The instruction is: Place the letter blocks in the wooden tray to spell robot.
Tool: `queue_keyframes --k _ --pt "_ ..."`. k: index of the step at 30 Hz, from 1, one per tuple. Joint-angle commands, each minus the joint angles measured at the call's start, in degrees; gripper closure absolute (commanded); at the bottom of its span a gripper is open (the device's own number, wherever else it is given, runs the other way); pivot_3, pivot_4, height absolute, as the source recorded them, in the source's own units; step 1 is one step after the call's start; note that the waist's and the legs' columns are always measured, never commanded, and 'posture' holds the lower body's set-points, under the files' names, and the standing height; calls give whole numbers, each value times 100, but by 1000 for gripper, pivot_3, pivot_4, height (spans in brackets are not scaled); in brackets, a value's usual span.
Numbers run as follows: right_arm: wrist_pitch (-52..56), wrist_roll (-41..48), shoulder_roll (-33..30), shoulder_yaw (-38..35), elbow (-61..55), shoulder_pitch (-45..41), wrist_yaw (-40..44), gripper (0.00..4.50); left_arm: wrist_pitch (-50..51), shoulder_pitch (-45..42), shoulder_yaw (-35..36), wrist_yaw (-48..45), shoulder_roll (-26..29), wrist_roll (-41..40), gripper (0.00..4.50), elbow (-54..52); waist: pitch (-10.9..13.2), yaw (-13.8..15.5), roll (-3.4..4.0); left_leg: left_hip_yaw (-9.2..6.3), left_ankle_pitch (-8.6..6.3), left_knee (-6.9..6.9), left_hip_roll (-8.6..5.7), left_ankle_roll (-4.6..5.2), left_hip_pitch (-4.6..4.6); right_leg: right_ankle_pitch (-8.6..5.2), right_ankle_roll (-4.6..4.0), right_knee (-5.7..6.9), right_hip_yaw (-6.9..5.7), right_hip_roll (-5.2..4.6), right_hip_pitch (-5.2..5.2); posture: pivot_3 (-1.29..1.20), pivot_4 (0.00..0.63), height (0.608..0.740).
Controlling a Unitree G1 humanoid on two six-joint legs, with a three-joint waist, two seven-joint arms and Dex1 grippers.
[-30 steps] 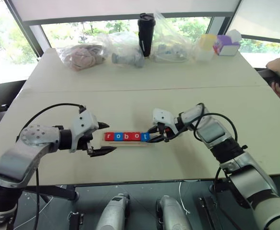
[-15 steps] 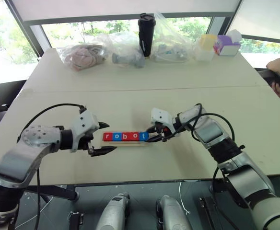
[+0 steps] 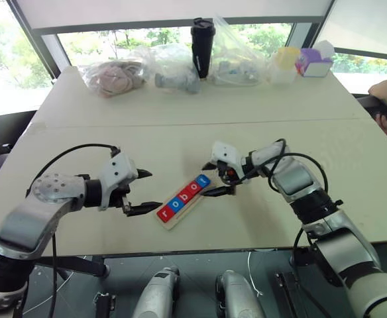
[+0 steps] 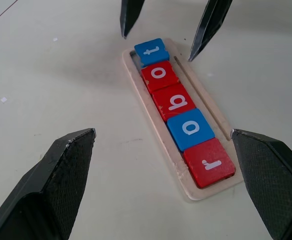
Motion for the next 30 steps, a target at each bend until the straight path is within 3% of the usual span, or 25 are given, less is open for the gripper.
queue_keyframes --k 1,7,11,24,30 --pt "201 272 -57 -235 -542 30 -57 32 -92 -78 106 -26 65 22 0 -29 0 0 0 0 0 0 0 0 0 0 0 0 0 0 0 0 150 740" --pt "-149 74 -145 -191 -351 169 -370 32 -104 -157 57 -52 49 37 0 23 0 6 0 0 0 0 -1 0 0 -1 -1 -1 0 -2 1 0 150 740" --pt "-1063 -462 -427 89 159 222 -497 32 -98 -173 48 -61 44 43 0 25 0 3 0 1 0 1 -2 0 -1 -1 -1 -2 -1 -2 1 0 150 740" --pt "-1751 -708 44 42 1413 -188 -788 32 -23 -123 83 10 25 12 0 -45 0 -16 0 2 1 1 0 1 1 0 0 1 -1 2 2 0 150 740" --pt "-1818 -656 86 -5 1458 -273 -638 32 7 -85 98 54 30 -16 0 -87 0 -5 0 2 2 1 -1 1 1 0 0 1 -1 2 2 0 150 740"
